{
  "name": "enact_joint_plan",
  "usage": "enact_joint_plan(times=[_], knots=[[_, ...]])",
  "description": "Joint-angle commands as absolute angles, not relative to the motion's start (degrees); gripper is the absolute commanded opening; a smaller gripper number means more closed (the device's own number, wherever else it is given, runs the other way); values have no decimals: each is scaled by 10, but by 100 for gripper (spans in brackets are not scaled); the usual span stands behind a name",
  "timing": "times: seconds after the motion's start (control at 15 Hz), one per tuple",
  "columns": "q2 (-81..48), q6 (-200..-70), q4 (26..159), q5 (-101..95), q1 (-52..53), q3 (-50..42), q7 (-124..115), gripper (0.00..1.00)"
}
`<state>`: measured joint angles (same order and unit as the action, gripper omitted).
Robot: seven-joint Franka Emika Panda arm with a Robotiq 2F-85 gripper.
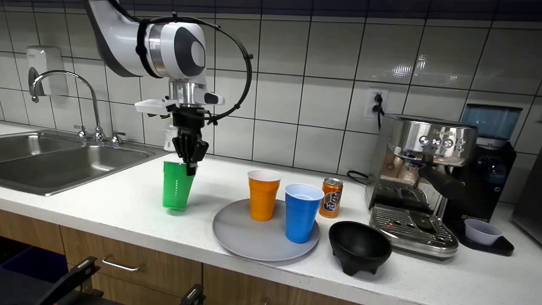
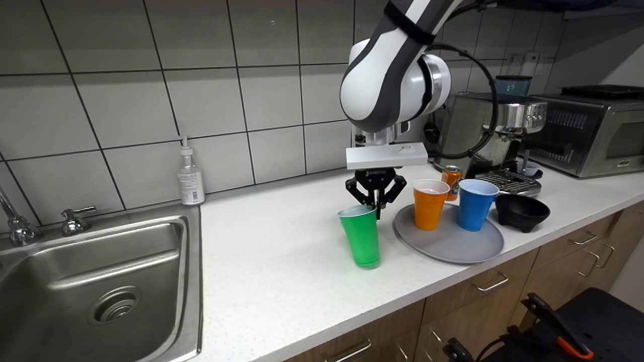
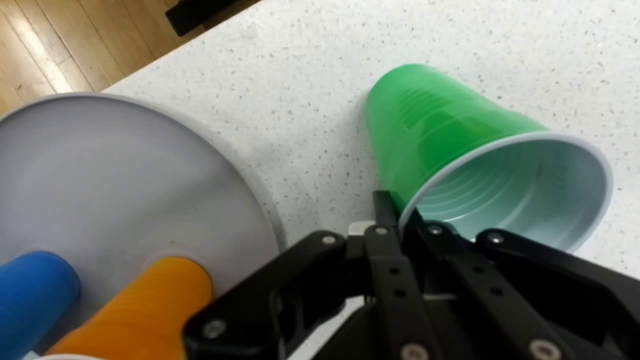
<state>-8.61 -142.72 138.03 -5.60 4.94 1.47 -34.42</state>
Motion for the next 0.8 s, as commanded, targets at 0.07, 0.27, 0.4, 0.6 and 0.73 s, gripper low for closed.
enact_joint_plan(times=[0.07, 0.27, 0.4, 0.6, 0.73], knots=[[-41, -1421, 1399, -41, 44, 5, -322, 1], [-17, -1423, 1414, -38, 35, -1, -313, 1], [0, -1424, 1430, -39, 28, -6, -306, 1], [21, -1425, 1453, -47, 16, -15, -291, 1], [32, -1424, 1466, -51, 7, -20, -277, 1]])
